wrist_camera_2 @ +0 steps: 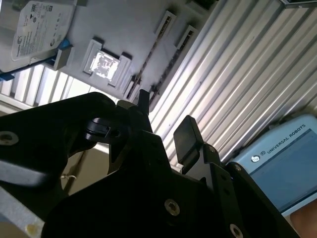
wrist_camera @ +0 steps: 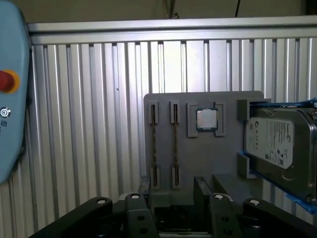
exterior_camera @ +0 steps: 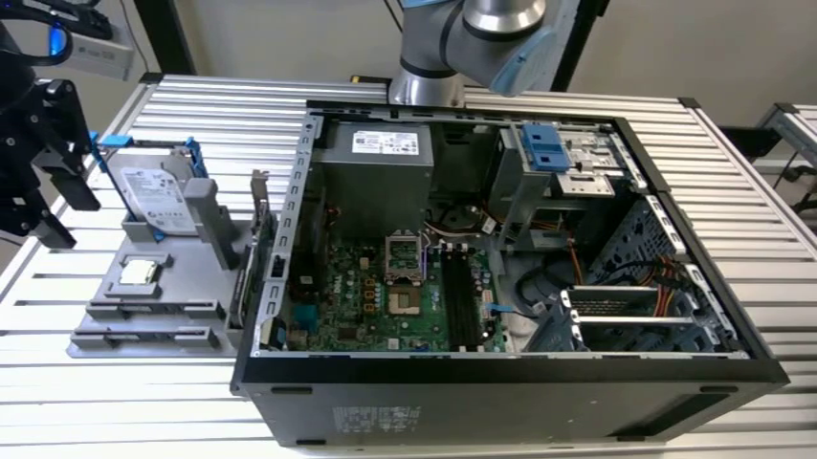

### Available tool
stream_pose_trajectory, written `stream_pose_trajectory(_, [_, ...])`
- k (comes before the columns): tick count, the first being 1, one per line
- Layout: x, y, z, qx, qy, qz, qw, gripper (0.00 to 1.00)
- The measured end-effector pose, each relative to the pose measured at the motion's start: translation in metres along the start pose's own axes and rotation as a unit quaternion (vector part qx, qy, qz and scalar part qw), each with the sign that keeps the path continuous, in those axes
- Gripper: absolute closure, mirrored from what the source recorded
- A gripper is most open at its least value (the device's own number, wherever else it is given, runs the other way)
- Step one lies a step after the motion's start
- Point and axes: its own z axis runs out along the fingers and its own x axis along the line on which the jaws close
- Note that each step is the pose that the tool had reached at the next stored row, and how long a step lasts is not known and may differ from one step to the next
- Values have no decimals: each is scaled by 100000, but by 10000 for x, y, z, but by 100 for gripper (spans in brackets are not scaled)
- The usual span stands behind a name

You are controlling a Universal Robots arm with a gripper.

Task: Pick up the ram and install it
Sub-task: 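Pick up the ram and move it above insertion slot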

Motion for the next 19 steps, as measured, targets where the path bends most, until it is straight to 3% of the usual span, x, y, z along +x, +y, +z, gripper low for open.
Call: stream_pose_trajectory(19, [0, 0, 53, 10, -9, -1, 100000, 0])
